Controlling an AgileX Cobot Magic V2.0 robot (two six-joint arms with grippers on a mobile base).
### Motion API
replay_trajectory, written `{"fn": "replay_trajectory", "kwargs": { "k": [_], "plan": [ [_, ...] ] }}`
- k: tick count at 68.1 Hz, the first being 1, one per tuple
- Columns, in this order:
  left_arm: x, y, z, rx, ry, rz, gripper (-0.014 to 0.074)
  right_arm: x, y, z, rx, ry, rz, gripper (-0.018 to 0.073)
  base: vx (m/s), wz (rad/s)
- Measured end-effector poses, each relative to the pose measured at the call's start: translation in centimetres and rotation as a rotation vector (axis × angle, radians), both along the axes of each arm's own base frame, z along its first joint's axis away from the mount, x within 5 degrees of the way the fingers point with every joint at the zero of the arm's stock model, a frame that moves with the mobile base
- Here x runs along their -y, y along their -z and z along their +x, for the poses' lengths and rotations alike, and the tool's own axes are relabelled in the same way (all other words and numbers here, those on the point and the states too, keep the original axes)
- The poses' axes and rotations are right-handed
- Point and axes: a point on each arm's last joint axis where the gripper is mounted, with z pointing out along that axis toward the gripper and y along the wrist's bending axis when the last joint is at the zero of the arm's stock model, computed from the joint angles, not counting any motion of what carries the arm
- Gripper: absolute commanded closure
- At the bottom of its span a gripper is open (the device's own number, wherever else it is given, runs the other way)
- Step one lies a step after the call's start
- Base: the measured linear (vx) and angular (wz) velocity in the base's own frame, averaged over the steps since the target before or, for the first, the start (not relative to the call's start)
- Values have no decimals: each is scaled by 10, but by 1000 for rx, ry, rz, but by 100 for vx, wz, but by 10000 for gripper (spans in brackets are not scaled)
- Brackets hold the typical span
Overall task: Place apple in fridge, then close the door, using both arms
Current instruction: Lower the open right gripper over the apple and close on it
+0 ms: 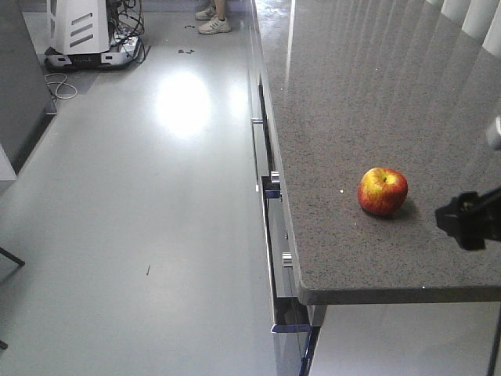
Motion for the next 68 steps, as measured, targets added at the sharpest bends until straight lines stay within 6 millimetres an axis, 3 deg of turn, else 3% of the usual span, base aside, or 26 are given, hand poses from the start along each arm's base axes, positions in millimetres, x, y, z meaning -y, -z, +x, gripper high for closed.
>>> {"fn": "replay_trajectory", "kwargs": {
  "k": [34,48,68],
  "plan": [
    [0,0,0,0,0,0,603,-12,32,107,-139,-94,52,-71,0,0],
    [0,0,0,0,0,0,603,-13,56,138,-196,-92,55,-64,0,0],
    [0,0,0,0,0,0,603,-14,85,167,-252,-88,67,-46,0,0]
  ]
}}
